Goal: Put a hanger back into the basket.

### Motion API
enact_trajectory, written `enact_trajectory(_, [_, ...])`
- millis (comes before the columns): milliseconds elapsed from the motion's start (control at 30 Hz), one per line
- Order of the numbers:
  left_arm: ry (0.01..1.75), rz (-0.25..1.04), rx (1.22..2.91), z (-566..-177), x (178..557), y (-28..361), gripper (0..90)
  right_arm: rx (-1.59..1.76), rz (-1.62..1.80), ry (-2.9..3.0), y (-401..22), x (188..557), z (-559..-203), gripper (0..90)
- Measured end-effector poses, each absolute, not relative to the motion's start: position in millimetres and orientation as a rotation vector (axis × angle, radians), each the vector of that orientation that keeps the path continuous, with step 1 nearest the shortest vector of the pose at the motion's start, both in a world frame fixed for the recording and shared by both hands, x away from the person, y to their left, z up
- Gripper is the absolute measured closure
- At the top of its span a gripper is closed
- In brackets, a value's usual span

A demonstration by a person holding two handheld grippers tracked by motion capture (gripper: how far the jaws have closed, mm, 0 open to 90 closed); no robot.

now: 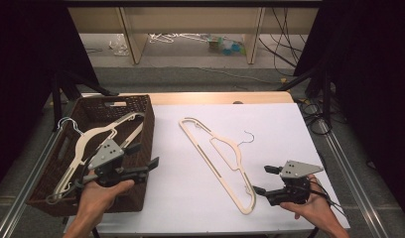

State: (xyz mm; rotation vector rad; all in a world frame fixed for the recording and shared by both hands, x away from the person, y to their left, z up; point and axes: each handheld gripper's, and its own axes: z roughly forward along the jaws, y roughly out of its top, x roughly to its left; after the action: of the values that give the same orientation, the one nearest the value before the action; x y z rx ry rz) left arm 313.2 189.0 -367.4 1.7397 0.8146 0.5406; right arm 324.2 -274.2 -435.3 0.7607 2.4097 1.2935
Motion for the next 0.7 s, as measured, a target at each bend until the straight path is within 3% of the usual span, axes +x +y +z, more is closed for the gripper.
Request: enact_trajectory(700, [0.69,0.502,1.806,-406,278,145,21.6,0.774,1.281,2.42,-270,322,-436,21.6])
